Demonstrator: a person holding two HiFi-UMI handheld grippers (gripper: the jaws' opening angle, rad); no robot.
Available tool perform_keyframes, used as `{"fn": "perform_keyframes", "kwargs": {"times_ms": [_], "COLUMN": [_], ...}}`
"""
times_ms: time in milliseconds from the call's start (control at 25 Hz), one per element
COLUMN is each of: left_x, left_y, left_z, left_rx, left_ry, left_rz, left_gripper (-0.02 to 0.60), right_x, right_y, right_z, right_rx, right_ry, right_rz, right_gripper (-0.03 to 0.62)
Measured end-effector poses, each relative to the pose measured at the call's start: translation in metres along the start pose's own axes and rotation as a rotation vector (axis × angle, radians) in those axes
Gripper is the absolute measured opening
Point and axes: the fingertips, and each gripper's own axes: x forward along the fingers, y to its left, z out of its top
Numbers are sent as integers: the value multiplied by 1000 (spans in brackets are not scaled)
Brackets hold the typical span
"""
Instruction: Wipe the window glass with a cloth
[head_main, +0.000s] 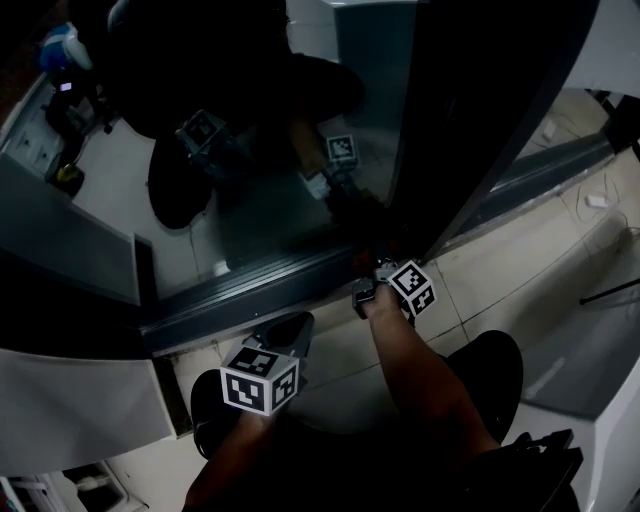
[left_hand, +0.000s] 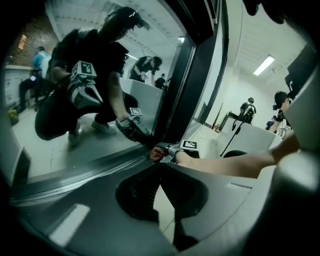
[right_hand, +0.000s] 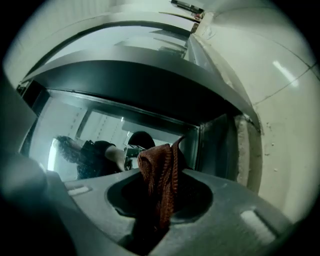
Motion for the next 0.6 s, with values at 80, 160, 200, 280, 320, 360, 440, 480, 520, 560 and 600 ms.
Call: {"fn": "perform_keyframes", "kwargs": {"times_ms": [80,160,200,280,320,360,440,480,520,560,600], "left_x": [-1,-3,-5,-6,-5,-5,-6,-6,-7,-7,-8], "left_y": [2,2,2,2,1,2,3,4,5,6,7], "left_z": [-3,-5,-7,-10,-11,-12,-15,-16,-17,-17,-17], "left_rx": [-10,-16,-18,-23,-26,-27,-25,-22,-20,-19,-20], "left_ry": [4,6,6,7,8,10,17,20,22,23,23], "left_rz": [13,23,26,29,30,33,37,39,41,42,43], "left_gripper": [17,17,17,17,17,17,17,17,17,17,17], "right_x": [6,12,14,18,21,23,28,28,28,28,27], "right_y": [-10,-17,-20,-24,-24,-22,-17,-15,-14,-13,-11], "right_z": [-5,-11,-15,-22,-25,-29,-35,-36,-37,-37,-38], "right_rx": [18,32,36,35,28,20,12,14,18,23,27], "right_ry": [12,26,34,57,72,88,105,105,103,102,103], "right_rz": [-20,-42,-57,-84,-88,-85,-75,-75,-74,-71,-63], "right_gripper": [71,71,71,71,71,71,71,71,71,71,71]}}
